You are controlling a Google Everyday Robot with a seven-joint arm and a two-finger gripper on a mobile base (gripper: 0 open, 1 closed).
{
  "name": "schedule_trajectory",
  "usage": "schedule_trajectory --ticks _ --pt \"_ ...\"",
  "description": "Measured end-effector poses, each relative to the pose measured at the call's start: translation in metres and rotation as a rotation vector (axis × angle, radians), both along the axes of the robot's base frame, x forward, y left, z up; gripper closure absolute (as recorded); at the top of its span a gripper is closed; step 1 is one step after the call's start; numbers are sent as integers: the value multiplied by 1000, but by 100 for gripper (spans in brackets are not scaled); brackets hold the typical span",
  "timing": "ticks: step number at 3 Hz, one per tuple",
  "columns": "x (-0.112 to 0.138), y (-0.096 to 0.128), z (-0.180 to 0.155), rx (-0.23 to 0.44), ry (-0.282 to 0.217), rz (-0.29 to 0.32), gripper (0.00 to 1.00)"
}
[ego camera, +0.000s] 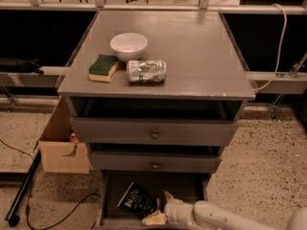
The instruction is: Pick blue chip bag from bottom drawer and place on counter
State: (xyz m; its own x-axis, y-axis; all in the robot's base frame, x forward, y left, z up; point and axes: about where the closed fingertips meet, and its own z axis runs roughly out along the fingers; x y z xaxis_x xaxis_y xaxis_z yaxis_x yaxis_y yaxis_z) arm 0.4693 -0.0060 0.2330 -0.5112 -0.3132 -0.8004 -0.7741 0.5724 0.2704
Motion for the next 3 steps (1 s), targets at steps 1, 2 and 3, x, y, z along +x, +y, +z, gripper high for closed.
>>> schedule_trajectory --ticks 1,2,3 --pt "3 8 -17 -1 15 5 0" --pt "24 40 -27 -2 5 20 0" --pt "25 42 -28 -1 5 21 0"
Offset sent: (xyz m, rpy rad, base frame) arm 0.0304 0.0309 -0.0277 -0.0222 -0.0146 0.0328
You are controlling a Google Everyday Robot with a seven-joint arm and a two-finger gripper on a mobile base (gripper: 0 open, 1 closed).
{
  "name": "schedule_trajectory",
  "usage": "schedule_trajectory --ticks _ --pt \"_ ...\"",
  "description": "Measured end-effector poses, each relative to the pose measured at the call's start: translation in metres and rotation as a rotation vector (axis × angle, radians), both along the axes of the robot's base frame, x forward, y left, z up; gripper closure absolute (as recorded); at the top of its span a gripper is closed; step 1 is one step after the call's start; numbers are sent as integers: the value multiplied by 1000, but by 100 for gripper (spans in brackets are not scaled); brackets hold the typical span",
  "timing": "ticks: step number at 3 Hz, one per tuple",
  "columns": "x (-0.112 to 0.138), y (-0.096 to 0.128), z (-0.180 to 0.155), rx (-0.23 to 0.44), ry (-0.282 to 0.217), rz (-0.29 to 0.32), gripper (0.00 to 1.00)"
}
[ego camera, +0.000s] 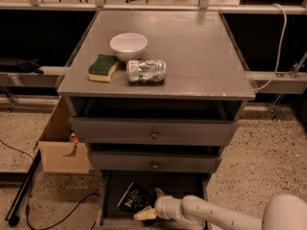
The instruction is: Pick blue chip bag from bottom drawer and place on counter
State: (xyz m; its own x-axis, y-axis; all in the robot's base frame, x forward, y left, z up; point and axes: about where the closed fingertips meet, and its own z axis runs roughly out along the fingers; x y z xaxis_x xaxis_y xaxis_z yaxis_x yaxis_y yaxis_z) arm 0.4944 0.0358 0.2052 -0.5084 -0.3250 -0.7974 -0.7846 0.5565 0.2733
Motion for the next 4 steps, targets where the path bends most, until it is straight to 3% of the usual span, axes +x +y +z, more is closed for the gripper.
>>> schedule_trajectory --ticks 3,4 --pt "16 12 -24 -67 -25 -1 0" --pt "27 1 -44 -112 -42 -41 0"
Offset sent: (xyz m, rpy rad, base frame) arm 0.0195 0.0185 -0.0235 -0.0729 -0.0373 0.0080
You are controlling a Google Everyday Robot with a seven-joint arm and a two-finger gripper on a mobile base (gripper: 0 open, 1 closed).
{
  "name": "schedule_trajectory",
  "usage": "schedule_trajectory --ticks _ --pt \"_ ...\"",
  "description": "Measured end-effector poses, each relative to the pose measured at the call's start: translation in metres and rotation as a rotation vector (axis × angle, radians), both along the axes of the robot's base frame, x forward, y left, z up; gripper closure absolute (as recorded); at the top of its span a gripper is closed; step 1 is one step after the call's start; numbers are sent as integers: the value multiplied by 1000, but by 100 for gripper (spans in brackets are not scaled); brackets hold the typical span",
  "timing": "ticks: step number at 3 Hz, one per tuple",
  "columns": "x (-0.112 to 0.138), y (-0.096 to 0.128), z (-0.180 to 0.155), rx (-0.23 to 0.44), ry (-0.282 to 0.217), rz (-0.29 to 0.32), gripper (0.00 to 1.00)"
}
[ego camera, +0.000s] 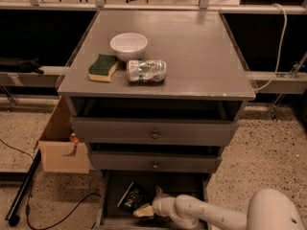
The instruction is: Pick blue chip bag from bottom drawer and place on counter
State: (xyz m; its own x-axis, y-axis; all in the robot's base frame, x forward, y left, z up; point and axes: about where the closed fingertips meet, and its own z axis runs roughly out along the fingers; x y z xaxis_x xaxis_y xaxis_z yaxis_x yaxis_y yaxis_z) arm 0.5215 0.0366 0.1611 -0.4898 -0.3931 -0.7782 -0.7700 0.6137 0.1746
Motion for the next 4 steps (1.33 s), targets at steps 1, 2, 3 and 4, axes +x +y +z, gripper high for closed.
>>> schedule_trajectory --ticks 1,2,3,4 --pt "-9 -19 -17 -44 -13 -68 0" --pt "-10 -20 -19 -48 -14 -72 0" --pt "-10 -20 -19 -48 -14 -72 8" --pt "-10 -20 -19 -48 -14 -72 31"
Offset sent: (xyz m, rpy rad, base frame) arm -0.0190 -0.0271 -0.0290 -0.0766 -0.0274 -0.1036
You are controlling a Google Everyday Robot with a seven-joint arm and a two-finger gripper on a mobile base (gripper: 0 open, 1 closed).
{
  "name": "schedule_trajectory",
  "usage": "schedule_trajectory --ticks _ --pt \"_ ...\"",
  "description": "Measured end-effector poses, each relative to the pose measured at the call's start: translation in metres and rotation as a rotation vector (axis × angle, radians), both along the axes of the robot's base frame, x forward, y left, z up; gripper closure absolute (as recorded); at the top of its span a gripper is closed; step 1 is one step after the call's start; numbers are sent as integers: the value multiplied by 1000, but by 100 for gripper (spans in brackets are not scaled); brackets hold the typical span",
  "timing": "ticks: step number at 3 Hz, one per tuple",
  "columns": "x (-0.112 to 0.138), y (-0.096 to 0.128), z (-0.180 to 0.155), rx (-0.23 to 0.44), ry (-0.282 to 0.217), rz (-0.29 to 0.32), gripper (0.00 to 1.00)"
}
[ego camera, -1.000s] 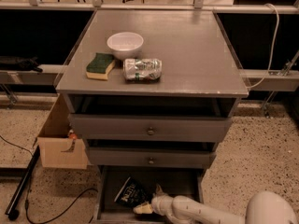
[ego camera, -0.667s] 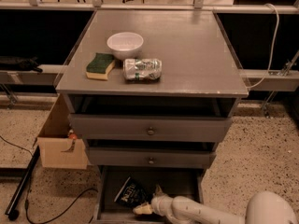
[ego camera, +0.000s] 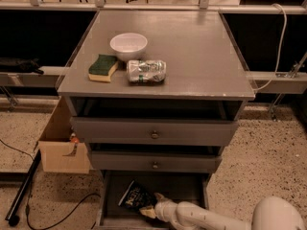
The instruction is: Pick blue chip bag from bottom drawer and place on counter
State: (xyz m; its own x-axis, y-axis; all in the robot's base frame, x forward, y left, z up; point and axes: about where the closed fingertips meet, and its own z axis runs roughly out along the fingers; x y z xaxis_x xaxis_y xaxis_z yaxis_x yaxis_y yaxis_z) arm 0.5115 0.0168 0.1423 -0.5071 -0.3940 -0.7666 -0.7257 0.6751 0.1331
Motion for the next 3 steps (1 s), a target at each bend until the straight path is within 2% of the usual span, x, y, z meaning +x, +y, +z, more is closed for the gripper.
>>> schedule_trajectory --ticks 3 --pt "0 0 0 0 0 0 100"
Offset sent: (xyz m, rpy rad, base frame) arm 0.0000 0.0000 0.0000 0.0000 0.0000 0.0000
